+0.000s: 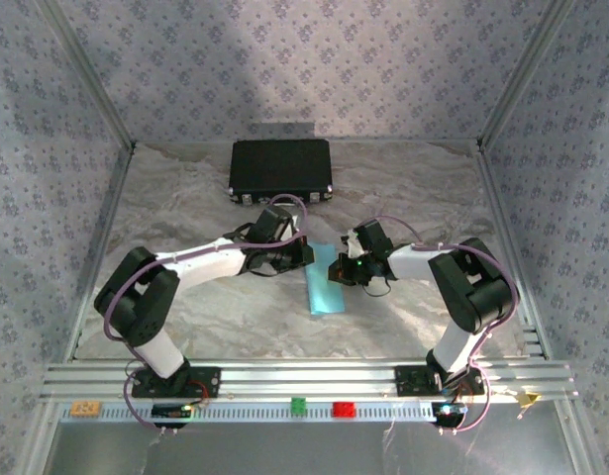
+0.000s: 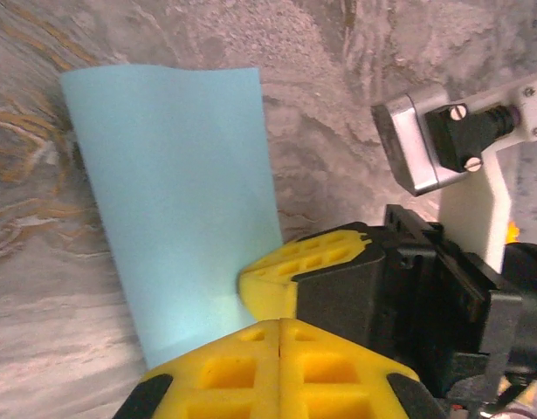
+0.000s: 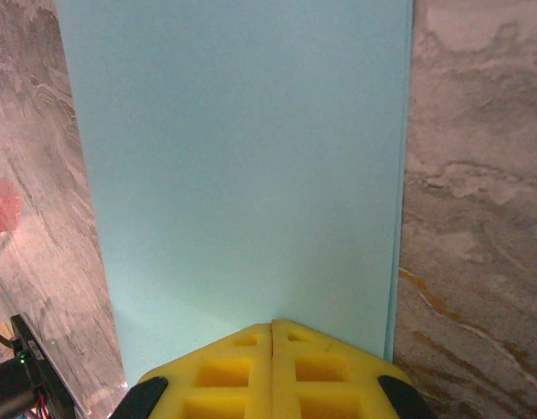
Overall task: Fold a paper plane with a square sheet of paper (pick it up from the middle)
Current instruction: Hold the square sheet of paper at the center of the table, then first fold the square sheet of paper in half at the center of the table.
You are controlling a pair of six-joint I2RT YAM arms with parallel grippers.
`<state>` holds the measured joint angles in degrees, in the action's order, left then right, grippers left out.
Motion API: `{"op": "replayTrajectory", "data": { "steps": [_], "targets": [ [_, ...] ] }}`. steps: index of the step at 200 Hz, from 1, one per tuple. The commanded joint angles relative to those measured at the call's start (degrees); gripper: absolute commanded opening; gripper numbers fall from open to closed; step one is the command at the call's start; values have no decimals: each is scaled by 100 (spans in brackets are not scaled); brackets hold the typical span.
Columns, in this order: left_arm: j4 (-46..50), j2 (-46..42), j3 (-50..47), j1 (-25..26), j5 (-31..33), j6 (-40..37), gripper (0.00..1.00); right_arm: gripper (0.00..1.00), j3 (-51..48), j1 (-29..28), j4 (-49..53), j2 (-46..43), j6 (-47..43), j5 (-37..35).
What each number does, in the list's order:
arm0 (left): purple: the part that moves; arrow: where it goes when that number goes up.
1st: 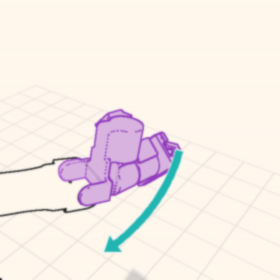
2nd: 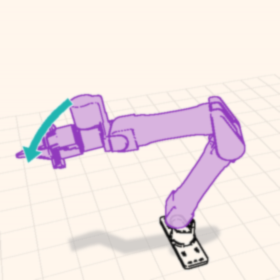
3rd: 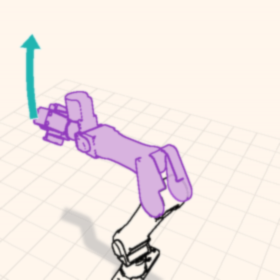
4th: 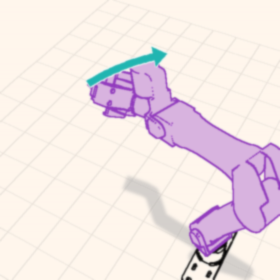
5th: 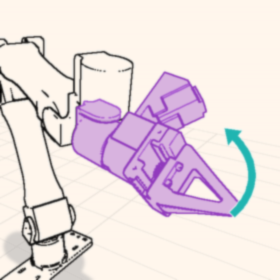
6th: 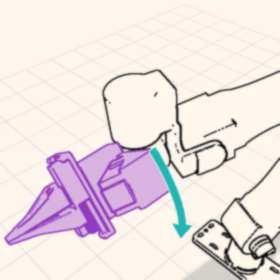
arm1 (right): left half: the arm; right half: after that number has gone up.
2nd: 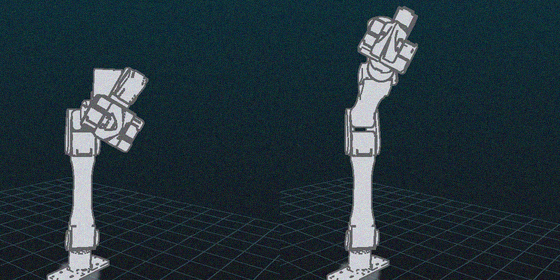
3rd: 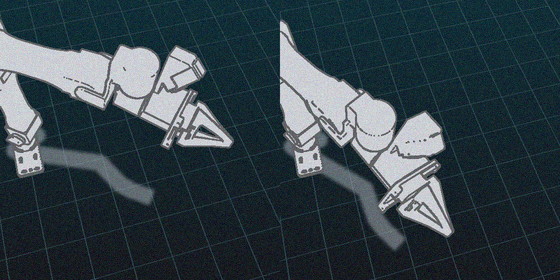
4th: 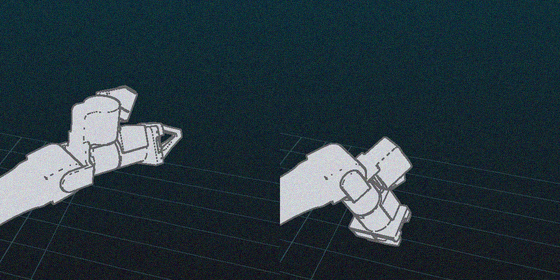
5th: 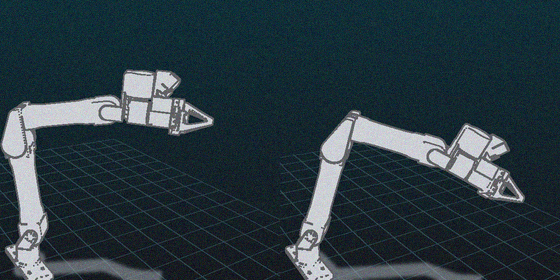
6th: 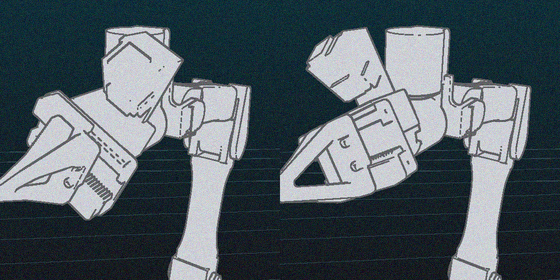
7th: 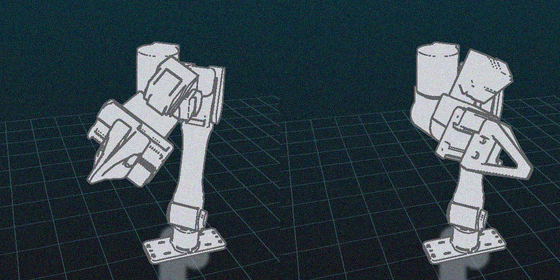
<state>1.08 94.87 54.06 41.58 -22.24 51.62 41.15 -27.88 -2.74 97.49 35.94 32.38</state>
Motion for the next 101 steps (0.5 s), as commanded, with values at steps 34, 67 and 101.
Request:
{"op": "replayTrajectory", "data": {
  "steps": [34, 67, 101],
  "targets": [
    [-1109, 647, -97, -19, -997, 321, 0, 0, -279, 46, 600, 85, -35, -566],
    [-1190, 861, -149, -19, -1055, 332, 0, 0, -300, 52, 536, 103, 97, -557],
    [-913, 1019, -142, -20, -952, 148, 0, 0, -326, 43, 485, 114, 149, -559]
  ]
}}
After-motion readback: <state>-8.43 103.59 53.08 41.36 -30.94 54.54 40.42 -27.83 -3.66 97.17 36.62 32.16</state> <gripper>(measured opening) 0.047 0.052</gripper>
